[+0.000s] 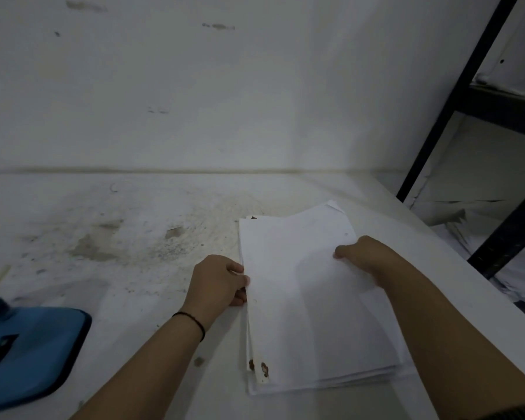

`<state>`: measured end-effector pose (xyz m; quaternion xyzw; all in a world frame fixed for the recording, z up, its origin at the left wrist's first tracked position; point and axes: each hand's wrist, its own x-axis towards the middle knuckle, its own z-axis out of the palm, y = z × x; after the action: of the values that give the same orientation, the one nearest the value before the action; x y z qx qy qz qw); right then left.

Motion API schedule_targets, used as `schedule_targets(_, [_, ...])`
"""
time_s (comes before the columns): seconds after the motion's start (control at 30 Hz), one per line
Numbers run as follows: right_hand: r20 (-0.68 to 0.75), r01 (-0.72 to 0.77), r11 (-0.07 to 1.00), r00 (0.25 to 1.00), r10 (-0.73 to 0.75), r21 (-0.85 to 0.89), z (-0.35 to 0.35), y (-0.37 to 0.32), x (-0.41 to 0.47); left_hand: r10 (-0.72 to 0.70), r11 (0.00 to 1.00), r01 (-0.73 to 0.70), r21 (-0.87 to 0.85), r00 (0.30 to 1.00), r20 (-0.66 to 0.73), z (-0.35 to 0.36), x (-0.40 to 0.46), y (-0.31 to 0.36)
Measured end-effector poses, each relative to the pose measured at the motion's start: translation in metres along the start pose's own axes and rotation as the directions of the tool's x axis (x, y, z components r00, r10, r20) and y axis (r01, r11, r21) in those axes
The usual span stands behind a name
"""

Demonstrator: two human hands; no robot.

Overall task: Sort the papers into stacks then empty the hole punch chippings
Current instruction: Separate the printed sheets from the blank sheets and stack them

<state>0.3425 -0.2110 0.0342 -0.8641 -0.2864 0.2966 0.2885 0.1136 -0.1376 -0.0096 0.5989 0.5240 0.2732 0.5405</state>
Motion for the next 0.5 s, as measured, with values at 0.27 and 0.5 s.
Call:
schedule_targets(0.27, [-0.009, 0.006, 0.958, 1.000, -0.003, 0.287, -0.006, 0.001, -0.003, 0.119, 0.980, -0.108, 0.166, 0.991, -0.064, -0.004, 0.001, -0.006])
schedule_targets(0.5, [0.001, 0.446, 0.802, 0.874, -0.486, 0.398, -0.008, -0.043, -0.027, 0.033, 0.989, -0.047, -0.140, 0.994, -0.100, -0.017, 0.019, 0.021])
